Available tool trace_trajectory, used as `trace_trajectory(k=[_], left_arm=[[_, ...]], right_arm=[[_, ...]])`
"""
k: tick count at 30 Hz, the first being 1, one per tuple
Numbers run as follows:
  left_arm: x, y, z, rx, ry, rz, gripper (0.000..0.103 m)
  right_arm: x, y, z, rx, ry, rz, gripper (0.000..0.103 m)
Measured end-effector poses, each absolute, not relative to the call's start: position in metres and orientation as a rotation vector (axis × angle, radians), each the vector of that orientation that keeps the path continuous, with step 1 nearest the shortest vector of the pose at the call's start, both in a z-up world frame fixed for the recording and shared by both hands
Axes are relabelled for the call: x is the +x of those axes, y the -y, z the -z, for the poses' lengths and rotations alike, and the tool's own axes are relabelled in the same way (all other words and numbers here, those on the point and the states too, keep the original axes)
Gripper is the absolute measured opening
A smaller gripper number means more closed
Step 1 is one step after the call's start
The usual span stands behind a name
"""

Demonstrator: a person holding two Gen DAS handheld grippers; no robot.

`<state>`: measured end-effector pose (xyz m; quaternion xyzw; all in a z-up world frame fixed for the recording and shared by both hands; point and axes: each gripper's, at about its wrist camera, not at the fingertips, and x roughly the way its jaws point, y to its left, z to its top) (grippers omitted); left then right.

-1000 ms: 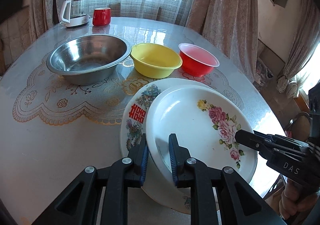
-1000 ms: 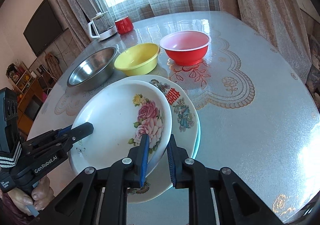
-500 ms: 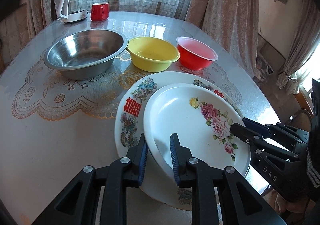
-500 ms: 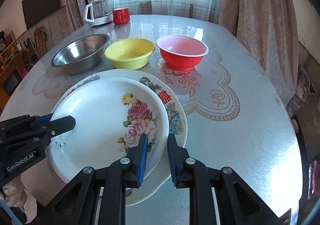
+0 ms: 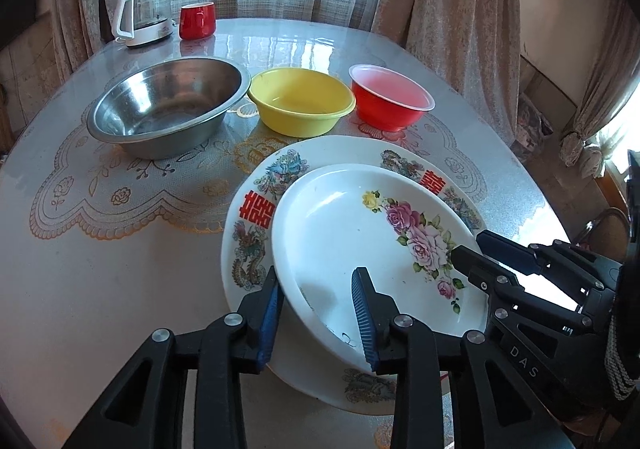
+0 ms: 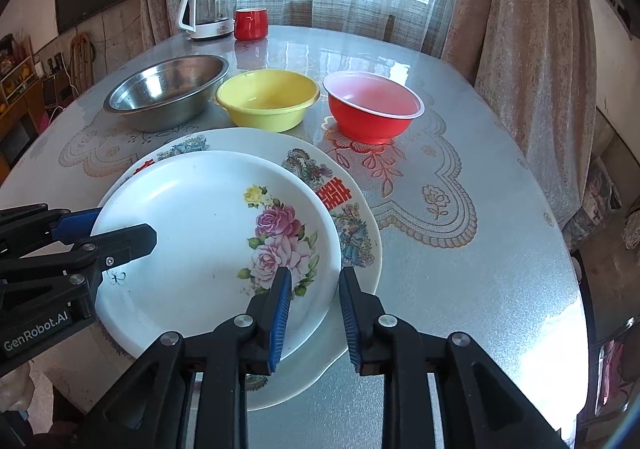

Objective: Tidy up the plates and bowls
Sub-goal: 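Carry the rose-print plate with both grippers onto the large white plate, then open both grippers and withdraw from the stacked plates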

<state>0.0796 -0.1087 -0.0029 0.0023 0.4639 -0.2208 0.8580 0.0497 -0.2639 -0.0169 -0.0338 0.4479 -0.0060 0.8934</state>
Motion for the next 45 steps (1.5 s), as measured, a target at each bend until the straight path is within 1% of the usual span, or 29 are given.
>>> trace_trajectory(k=[4,10,13,19,30,34,37,45], left_arm=[[0.075,0.109,0.001,0.024,-0.974,0.453,0.037],[0.070,0.112,0.001,0.055,-0.954,0.442,0.039],[0.068,0.111,0.000,0.047,-0.954,0.448,0.043],[0.063,0.106,-0.002,0.029,-0.945,0.444,0.046],[0.051,0.103,-0.003,0.069,-0.882,0.408,0.046],[0.049,0.098,-0.002,0.070,-0.869,0.378,0.046],[0.049,0.091,0.000,0.055,-0.876,0.366,0.046],[0.048,0.078,-0.001,0.026,-0.865,0.336,0.046]], right_arm=[[0.049,0.262,0.017,-0.084,-0.926,0.015,0.025],[0.048,0.259,0.018,-0.107,-0.918,0.025,0.025],[0.047,0.259,0.017,-0.104,-0.918,0.026,0.025],[0.047,0.260,0.017,-0.105,-0.917,0.030,0.026],[0.043,0.255,0.018,-0.122,-0.910,0.034,0.028],[0.042,0.252,0.020,-0.126,-0.908,0.021,0.031],[0.041,0.249,0.021,-0.139,-0.905,0.028,0.031],[0.038,0.259,0.017,-0.036,-0.894,0.024,0.031]])
